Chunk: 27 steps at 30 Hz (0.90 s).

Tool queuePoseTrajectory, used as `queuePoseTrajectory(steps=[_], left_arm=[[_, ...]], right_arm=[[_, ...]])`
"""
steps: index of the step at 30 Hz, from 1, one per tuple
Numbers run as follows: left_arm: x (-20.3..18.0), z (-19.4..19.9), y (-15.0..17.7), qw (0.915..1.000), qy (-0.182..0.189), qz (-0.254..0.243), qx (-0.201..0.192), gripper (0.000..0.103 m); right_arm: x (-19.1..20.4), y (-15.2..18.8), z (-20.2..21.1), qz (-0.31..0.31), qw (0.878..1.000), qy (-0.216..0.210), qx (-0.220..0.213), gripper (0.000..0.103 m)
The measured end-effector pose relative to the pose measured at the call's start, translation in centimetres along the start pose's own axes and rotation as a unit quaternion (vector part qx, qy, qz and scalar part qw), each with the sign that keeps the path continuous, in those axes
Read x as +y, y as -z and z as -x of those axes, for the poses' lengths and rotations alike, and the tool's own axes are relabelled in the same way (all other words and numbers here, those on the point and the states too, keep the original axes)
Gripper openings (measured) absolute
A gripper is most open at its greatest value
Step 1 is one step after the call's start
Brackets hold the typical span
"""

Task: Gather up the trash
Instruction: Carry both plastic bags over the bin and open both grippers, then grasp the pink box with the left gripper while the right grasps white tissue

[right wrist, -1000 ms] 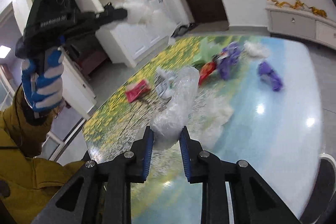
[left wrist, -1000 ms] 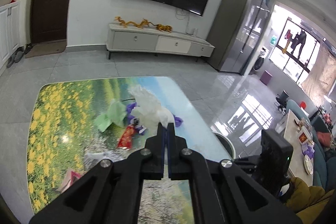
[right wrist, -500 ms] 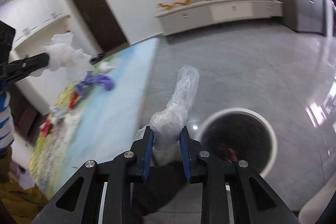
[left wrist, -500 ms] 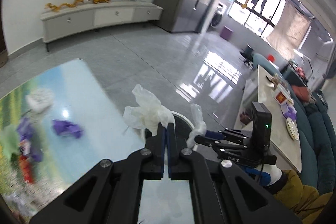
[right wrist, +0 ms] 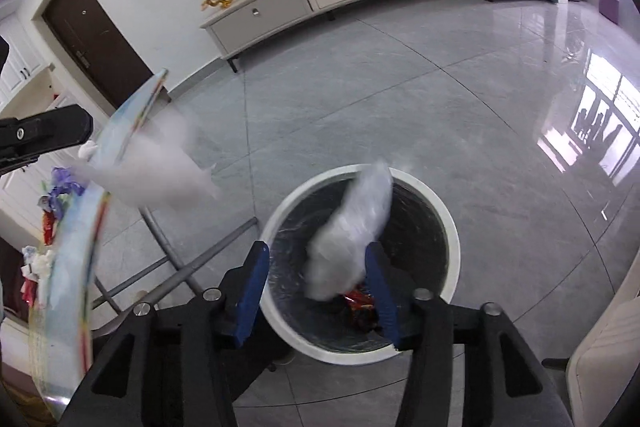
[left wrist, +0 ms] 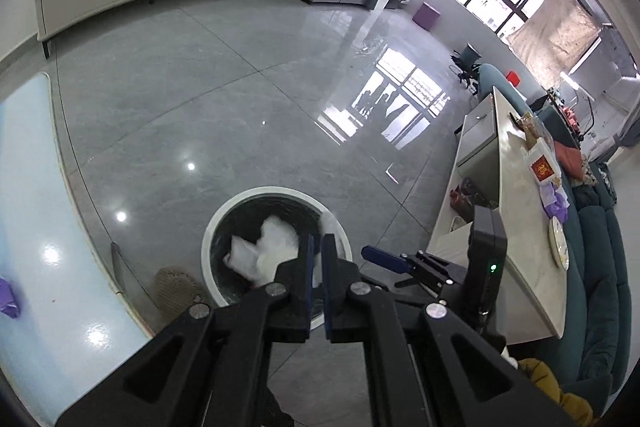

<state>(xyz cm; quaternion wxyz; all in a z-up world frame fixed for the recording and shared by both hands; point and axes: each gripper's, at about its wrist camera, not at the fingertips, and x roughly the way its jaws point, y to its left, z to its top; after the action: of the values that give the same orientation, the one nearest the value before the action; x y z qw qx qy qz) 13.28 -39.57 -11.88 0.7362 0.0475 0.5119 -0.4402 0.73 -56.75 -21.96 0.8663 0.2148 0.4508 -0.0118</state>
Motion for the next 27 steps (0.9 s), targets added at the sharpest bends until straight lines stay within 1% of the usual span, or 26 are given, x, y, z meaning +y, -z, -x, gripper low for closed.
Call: queuePoseTrajectory(steps=[3, 6, 8, 11, 16, 24, 26, 27], left_arm=[[0.4, -0.2, 0.1, 1.0, 0.002, 0.006, 0.005, 0.005], [0.3, 0.5, 0.7, 1.0, -0.009, 0.003, -0.003, 0.005], [0.4, 1.6, 1.2, 0.9998, -0.013, 0.004, -0.015, 0.005], [0.4, 3.6, 2.1, 0.9986, -0.032, 0.003, -0.042, 0.005], [0.2, 7.2, 4.1, 0.9952, -0.05, 0.006, -0.084, 0.005], [0.6, 13.5, 7.3, 0.9874, -0.075, 0.001, -0.139, 0.007], [1.3, 15.5, 8.1, 0.9845, -0.081, 0.003, -0.155, 0.025], [1.8, 16.7, 8.7, 0.982, -0.085, 0.009, -0.168, 0.05]], right_arm=[[-0.9, 0.5, -0.4, -0.016, 1.0, 0.008, 0.005, 0.049], [-1.0, 1.3, 0.3, -0.024, 1.0, 0.007, 0.0, 0.049], [-0.8, 1.3, 1.1, -0.026, 1.0, 0.009, -0.009, 0.049], [-0.3, 1.2, 2.8, -0.03, 0.999, 0.008, -0.03, 0.049], [2.2, 0.7, 6.3, -0.019, 0.997, 0.007, -0.072, 0.049], [8.4, -0.4, 10.7, 0.025, 0.993, -0.011, -0.119, 0.049], [10.0, -0.7, 11.7, 0.039, 0.991, -0.014, -0.128, 0.049], [11.0, -0.8, 12.3, 0.047, 0.99, -0.016, -0.133, 0.049]])
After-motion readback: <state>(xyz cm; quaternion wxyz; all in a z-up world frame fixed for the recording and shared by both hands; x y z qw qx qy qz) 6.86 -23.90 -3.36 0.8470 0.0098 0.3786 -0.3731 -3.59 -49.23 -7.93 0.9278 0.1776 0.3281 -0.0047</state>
